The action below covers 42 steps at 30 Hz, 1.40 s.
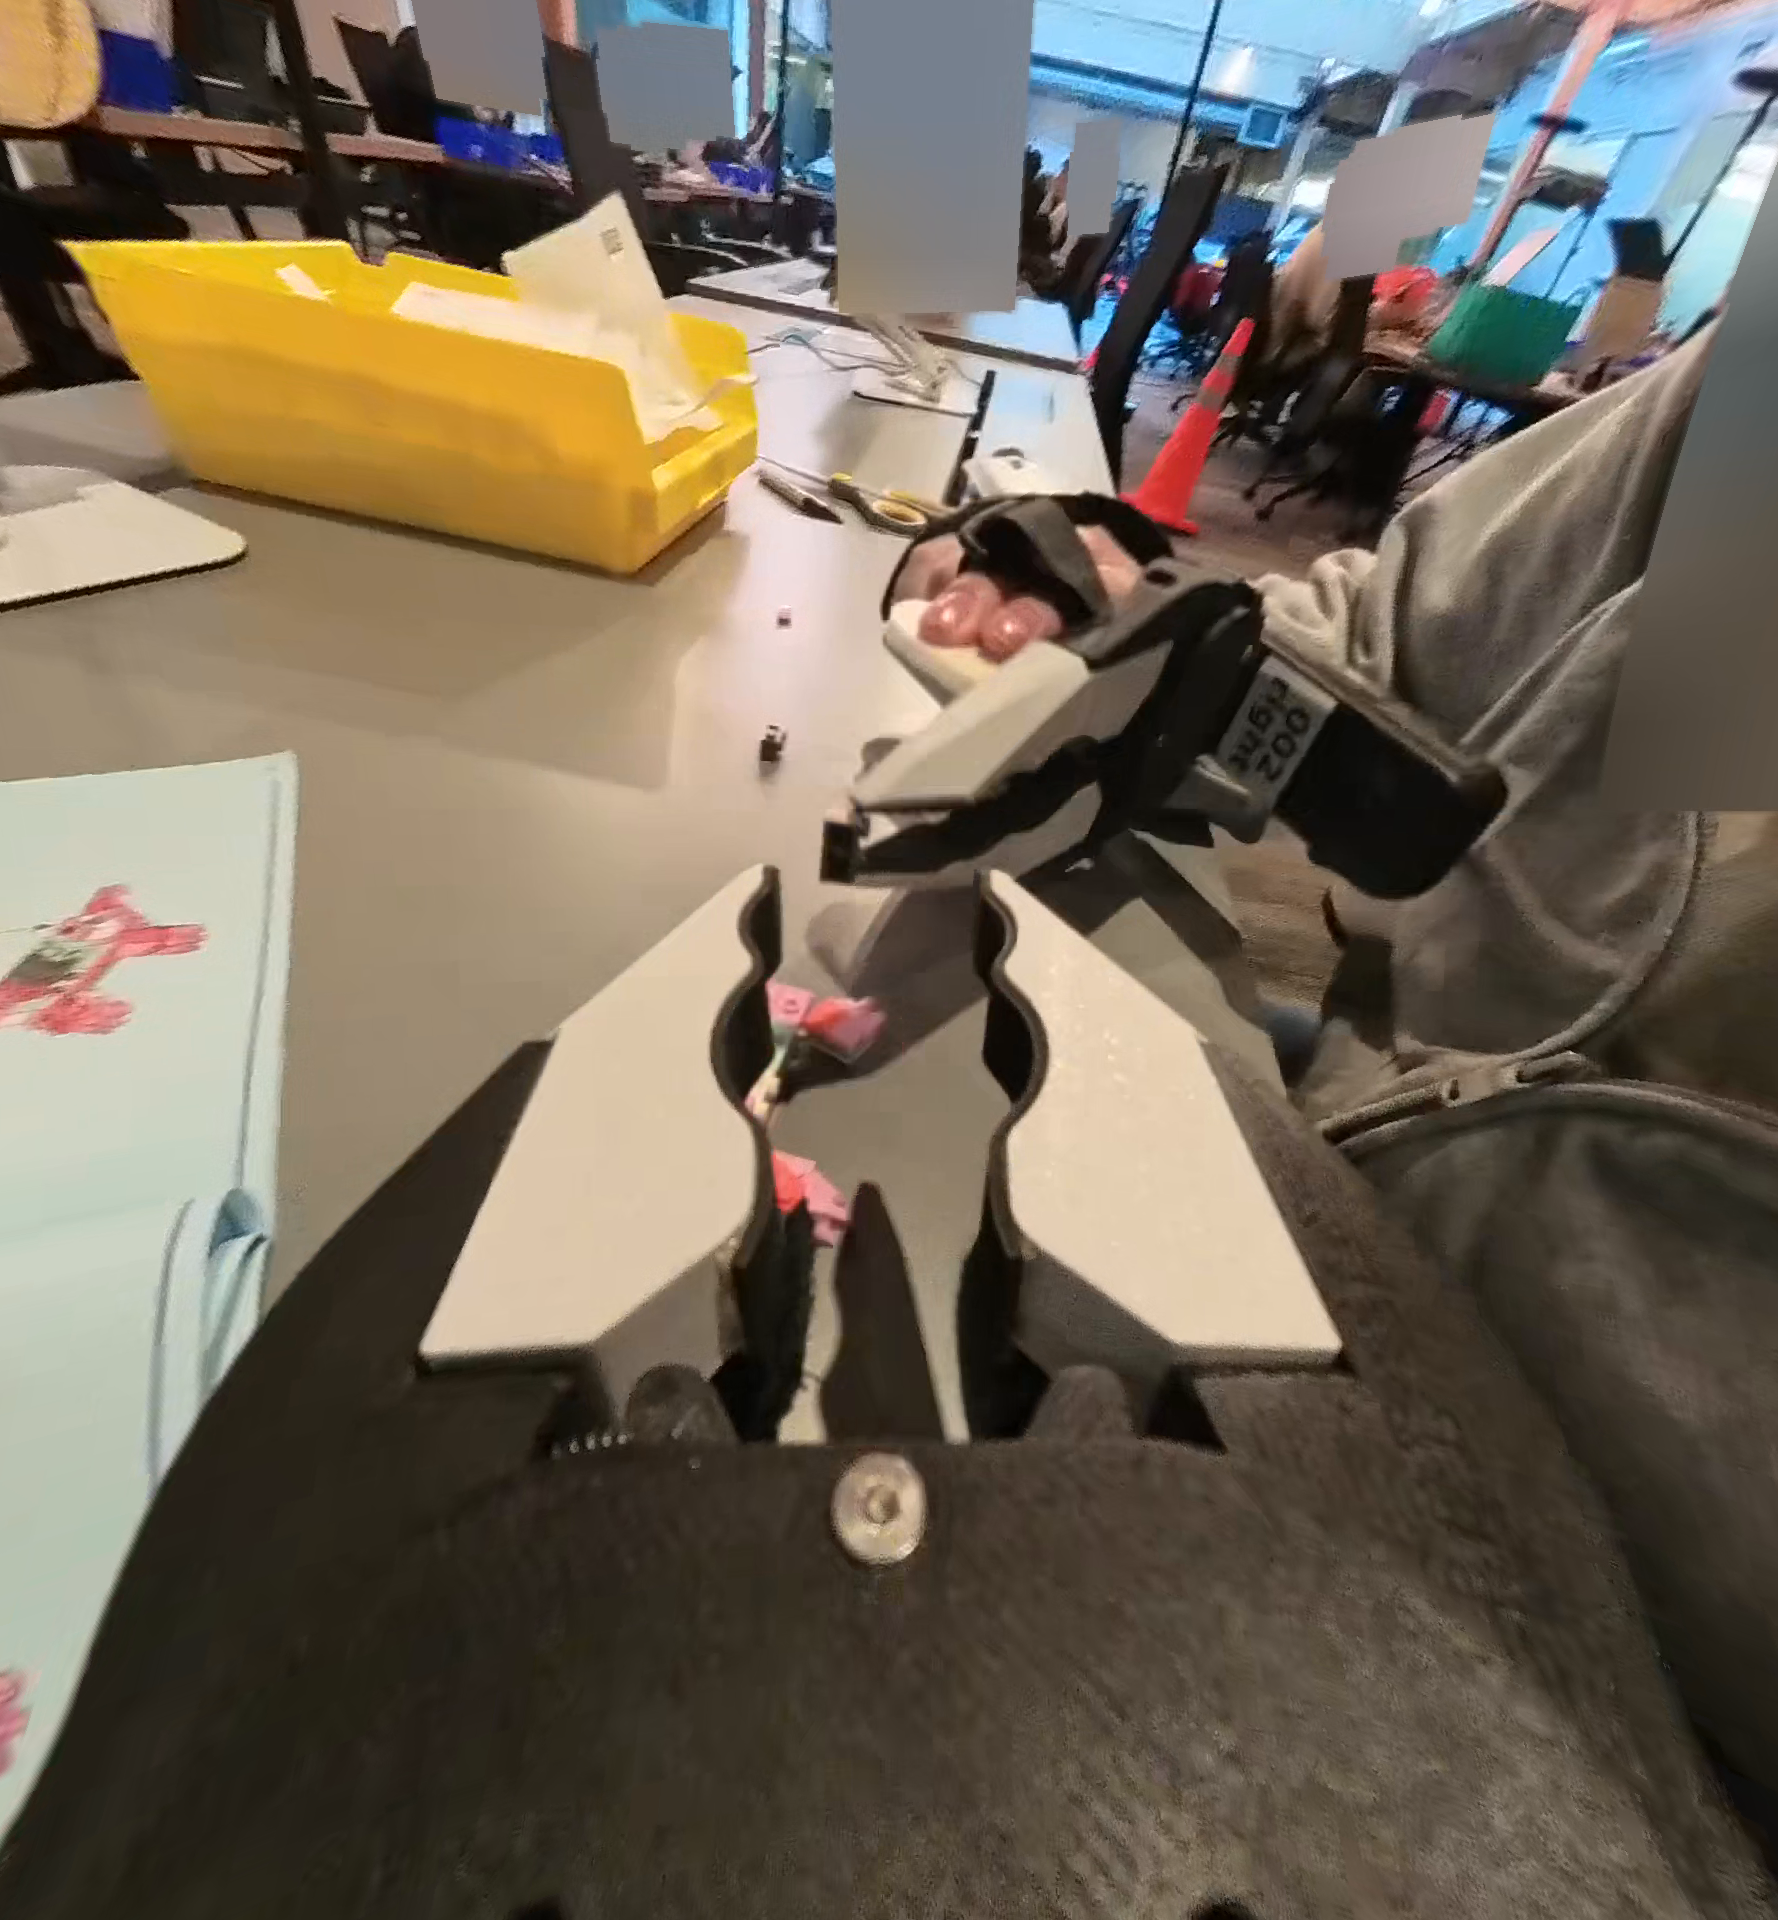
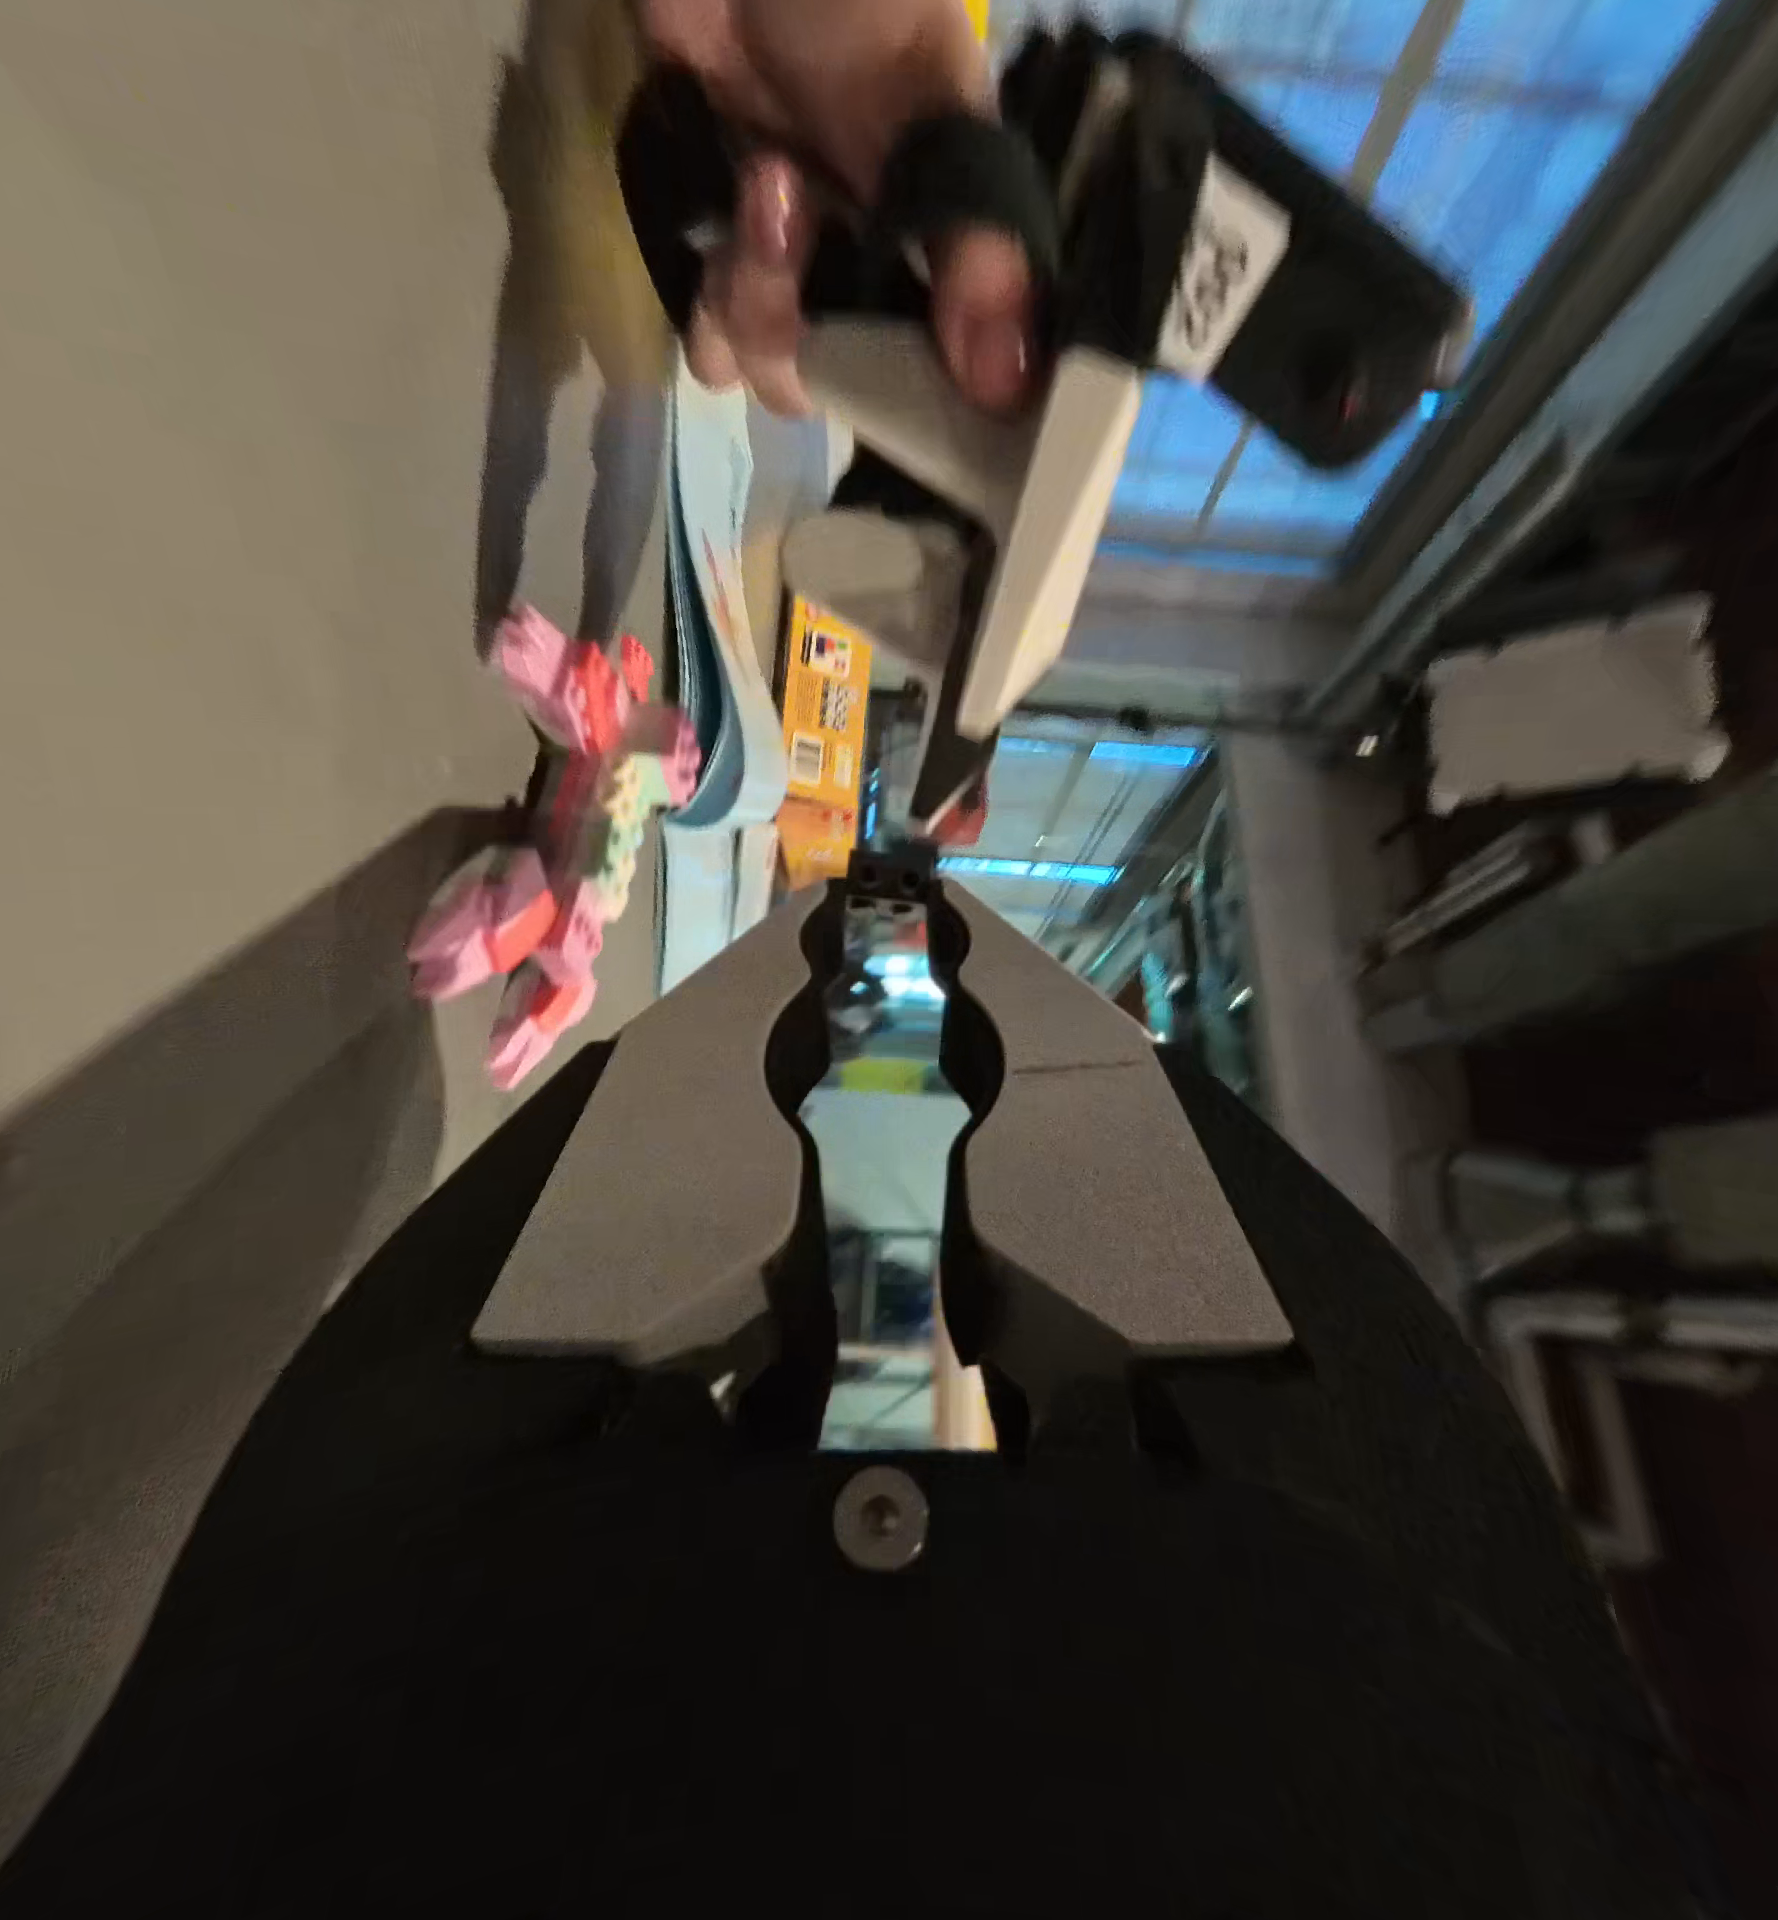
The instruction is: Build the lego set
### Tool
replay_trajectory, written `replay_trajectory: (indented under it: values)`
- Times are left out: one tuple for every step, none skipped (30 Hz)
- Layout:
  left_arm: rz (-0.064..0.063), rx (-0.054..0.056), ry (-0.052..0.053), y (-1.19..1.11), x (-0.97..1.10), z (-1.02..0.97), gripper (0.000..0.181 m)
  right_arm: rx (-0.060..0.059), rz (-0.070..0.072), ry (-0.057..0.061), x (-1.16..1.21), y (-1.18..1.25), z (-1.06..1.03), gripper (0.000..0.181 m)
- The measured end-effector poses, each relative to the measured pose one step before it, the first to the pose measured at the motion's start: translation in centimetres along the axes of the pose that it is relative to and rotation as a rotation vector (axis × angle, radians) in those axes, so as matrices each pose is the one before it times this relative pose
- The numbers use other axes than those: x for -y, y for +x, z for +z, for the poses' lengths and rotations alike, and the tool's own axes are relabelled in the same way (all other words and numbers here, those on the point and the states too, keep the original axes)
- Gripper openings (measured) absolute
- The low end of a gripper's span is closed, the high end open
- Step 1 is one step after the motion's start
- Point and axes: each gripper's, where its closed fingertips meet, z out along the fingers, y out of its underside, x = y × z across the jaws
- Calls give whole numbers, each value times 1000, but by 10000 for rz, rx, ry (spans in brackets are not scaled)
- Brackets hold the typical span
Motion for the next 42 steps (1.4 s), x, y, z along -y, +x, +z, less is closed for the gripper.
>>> replay_trajectory:
  values:
    - [4, -119, -63, 167, -237, 156, 33, -30, -555, 297, 905, 77, 350, 13]
    - [83, -91, -133, 167, -307, 168, 30, -16, -343, 222, 703, 212, 394, 13]
    - [127, -35, -112, 121, -212, 128, 28, -24, -151, 165, 506, 290, 362, 13]
    - [185, -56, -22, 203, -14, 34, 24, -12, -60, 143, 360, 267, 298, 13]
    - [210, -40, 55, 194, 122, -80, 18, 10, -38, 99, 206, 166, 205, 13]
    - [181, 130, 61, -88, 141, -143, 14, -19, 2, 66, 99, 129, 117, 13]
    - [202, 173, -30, -210, -6, -158, 9, 35, 183, 45, 49, 13, 62, 13]
    - [133, 54, -145, -49, -171, -26, 9, 206, 499, 48, 28, -160, 26, 13]
    - [92, 95, -149, -84, -208, 49, 9, 367, 820, 98, 33, -225, -10, 17]
    - [128, 103, 76, -50, 108, -13, 9, 431, 1166, 200, 40, -130, -82, 24]
    - [114, 37, 209, -5, 344, -128, 9, 374, 1572, 304, 61, 180, -151, 29]
    - [65, 11, 282, -40, 477, -220, 9, 336, 1920, 432, 146, 466, -204, 34]
    - [59, -30, 372, 4, 581, -298, 9, 360, 2105, 604, 391, 608, -290, 34]
    - [88, -26, 467, 18, 731, -360, 9, 320, 2157, 718, 612, 722, -307, 32]
    - [175, -21, 506, 43, 786, -378, 9, 301, 2160, 725, 662, 721, -240, 29]
    - [251, 65, 460, -20, 747, -351, 8, 439, 2155, 681, 626, 493, -105, 29]
    - [287, 153, 261, -101, 476, -254, 8, 464, 2083, 538, 417, 414, 36, 29]
    - [356, 243, 43, -176, 173, -133, 9, 395, 1786, 360, 168, 442, 133, 32]
    - [375, 230, -32, -110, 45, -39, 9, 361, 1337, 197, -35, 293, 179, 34]
    - [337, 182, -20, -22, 45, 9, 9, 297, 963, 23, -200, 128, 231, 34]
    - [335, 182, -59, -19, -17, 43, 9, 223, 707, -139, -351, 38, 303, 35]
    - [347, 160, -73, -9, -64, 45, 9, 154, 501, -178, -400, -12, 337, 34]
    - [309, 103, -65, 54, -62, 53, 9, 141, 414, -117, -314, -64, 326, 33]
    - [312, 110, -81, 48, -90, 50, 9, 280, 488, -1, -129, -245, 299, 33]
    - [385, 177, -151, -36, -182, 81, 9, 382, 600, 126, 95, -325, 239, 33]
    - [479, 319, -252, -200, -288, 95, 9, 318, 606, 165, 159, -177, 161, 32]
    - [528, 261, -268, -94, -316, 118, 9, 201, 478, 112, 89, -11, 113, 32]
    - [509, 158, -174, 96, -149, 90, 9, 72, 297, 31, -21, 109, 74, 30]
    - [428, 44, -132, 247, -96, 97, 9, -21, 147, -20, -82, 154, 66, 28]
    - [339, -1, -153, 268, -137, 128, 9, -47, 63, -22, -85, 133, 64, 26]
    - [262, 35, -63, 170, -16, 65, 9, -60, 21, -6, -40, 131, 20, 22]
    - [151, 9, 6, 100, 66, 14, 9, -89, -9, -13, -43, 187, -27, 16]
    - [9, -25, -30, 67, -12, 34, 9, -64, -13, -37, -48, 137, -59, 15]
    - [-149, -76, -48, 85, -116, 57, 9, -64, -32, -103, -77, 105, -78, 15]
    - [-333, -134, -48, 112, -163, 52, 9, -178, -112, -146, -69, 235, -153, 15]
    - [-293, -180, -149, 87, -366, 2, 14, -334, -210, -125, 136, 385, -362, 15]
    - [-193, -266, -303, 53, -655, -58, 30, -563, -368, -178, 300, 644, -636, 15]
    - [-303, -8, -467, -430, -900, -75, 43, -916, -657, -420, 156, 1120, -849, 15]
    - [-325, -9, -471, -506, -942, -64, 53, -1272, -918, -836, -350, 1663, -933, 15]
    - [-324, -39, -480, -503, -929, -7, 57, -1424, -1003, -1164, -866, 2011, -855, 15]
    - [-231, -43, -444, -447, -791, 58, 57, -1257, -896, -1152, -1012, 1830, -599, 15]
    - [-116, -100, -385, -216, -692, 150, 57, -744, -646, -1027, -959, 1144, -254, 15]
